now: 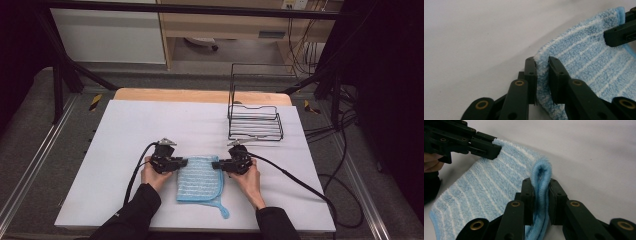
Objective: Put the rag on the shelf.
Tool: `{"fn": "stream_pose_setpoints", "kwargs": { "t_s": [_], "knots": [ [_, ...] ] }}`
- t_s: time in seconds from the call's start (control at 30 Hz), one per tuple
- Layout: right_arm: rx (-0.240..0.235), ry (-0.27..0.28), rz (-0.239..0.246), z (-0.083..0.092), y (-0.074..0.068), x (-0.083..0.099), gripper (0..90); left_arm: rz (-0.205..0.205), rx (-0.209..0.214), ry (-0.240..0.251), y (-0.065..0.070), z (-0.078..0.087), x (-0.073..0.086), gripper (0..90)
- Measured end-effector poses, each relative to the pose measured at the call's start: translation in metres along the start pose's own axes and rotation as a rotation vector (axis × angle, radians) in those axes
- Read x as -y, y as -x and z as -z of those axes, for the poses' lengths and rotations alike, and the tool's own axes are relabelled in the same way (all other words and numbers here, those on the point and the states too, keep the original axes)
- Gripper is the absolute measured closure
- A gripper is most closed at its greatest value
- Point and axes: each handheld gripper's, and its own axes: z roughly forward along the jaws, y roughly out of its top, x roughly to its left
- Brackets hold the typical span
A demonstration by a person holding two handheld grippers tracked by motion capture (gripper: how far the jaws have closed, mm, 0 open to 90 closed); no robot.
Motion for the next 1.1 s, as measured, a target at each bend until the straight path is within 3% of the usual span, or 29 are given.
{"fn": "stream_pose_setpoints", "kwargs": {
  "t_s": [0.27,0.53,1.1],
  "knots": [
    [0.006,0.017,0.009,0.004,-0.003,0.0,77.4,0.003,0.01,0.018,0.0,0.005,-0.001,78.9],
    [0.0,0.047,0.027,0.012,-0.008,-0.001,77.2,0.001,0.021,0.068,0.003,0.015,-0.002,78.6],
    [-0.002,0.146,0.081,0.039,-0.023,-0.006,77.4,-0.1,0.007,0.161,0.021,0.041,-0.009,78.2]
  ]
}}
